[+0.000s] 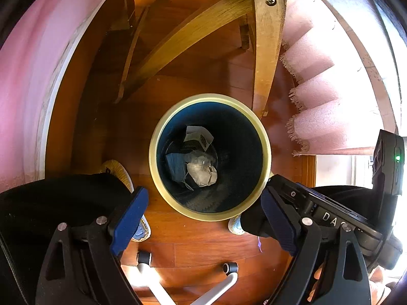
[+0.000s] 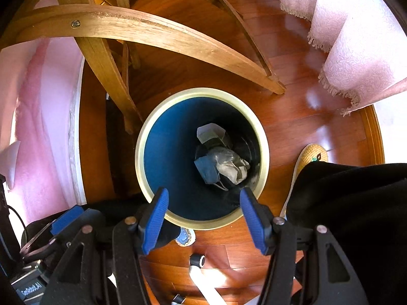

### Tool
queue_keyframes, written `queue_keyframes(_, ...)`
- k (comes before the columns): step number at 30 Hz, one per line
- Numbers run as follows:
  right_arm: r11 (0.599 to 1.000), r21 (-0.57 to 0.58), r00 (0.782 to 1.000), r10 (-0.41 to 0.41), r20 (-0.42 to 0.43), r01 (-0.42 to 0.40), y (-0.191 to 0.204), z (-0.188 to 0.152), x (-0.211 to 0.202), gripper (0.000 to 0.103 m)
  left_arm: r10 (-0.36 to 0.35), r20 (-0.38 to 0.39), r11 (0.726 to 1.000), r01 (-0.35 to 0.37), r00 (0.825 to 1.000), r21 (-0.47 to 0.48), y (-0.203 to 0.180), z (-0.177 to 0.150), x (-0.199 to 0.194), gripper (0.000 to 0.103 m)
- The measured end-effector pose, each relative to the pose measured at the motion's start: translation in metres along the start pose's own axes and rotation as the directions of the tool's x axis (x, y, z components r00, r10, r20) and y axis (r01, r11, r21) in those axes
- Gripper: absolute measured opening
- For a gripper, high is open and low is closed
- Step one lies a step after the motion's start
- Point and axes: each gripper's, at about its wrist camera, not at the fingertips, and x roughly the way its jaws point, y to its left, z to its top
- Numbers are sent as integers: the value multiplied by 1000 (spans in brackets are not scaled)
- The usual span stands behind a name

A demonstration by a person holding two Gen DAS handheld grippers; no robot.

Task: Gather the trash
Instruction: 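Raise both tools from the bin toward the table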

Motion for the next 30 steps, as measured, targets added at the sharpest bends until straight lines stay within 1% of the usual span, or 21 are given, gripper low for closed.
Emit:
queue_keyframes(16,1000,-10,1000,-9,7,9,0,-3,-3,59,2,15,1000,-2,1000,4,1,-2,-3,89)
queue_keyframes(22,1000,-24,1000,-18,23,18,-2,-9,-11,59,13,36,1000,-14,999,16,0,-7,-9,89)
queue_keyframes(30,997,-75,998,-25,64,30,1,-24,-31,59,13,73,1000,-14,997,23,-1,-19,-25,89)
